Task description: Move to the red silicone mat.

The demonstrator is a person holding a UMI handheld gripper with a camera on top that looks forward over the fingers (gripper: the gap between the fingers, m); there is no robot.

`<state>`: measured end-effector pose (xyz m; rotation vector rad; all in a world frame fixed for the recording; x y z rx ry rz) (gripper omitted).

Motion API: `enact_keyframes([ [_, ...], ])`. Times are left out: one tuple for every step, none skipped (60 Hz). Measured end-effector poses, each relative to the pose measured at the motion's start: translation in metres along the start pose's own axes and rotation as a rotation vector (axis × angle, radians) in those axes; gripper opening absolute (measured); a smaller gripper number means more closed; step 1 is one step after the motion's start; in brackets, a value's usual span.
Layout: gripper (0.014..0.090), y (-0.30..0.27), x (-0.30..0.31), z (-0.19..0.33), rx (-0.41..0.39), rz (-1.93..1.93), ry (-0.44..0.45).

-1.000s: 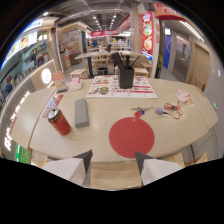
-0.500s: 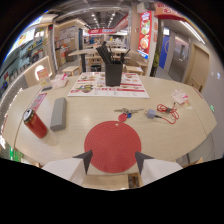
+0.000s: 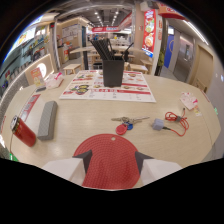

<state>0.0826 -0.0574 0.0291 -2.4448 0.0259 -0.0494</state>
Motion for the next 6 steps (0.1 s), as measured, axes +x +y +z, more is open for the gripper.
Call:
enact_keyframes([
  [0.0844, -0.0002, 0.0003, -0.0001, 0.001, 0.000, -0.001],
  [0.0844, -0.0007, 0.0004, 0.0000, 0.002, 0.000, -0.002],
  [0.0843, -0.0013, 0.0005, 0.0000, 0.003, -0.001, -0.004],
  [0.0844, -0.0018, 0.0006, 0.0000, 0.005, -0.002, -0.004],
  [0.0843, -0.0018, 0.0007, -0.0001, 0.004, -0.001, -0.005],
  [0.0843, -0.0013, 0.0006, -0.0005, 0.001, 0.000, -0.007],
])
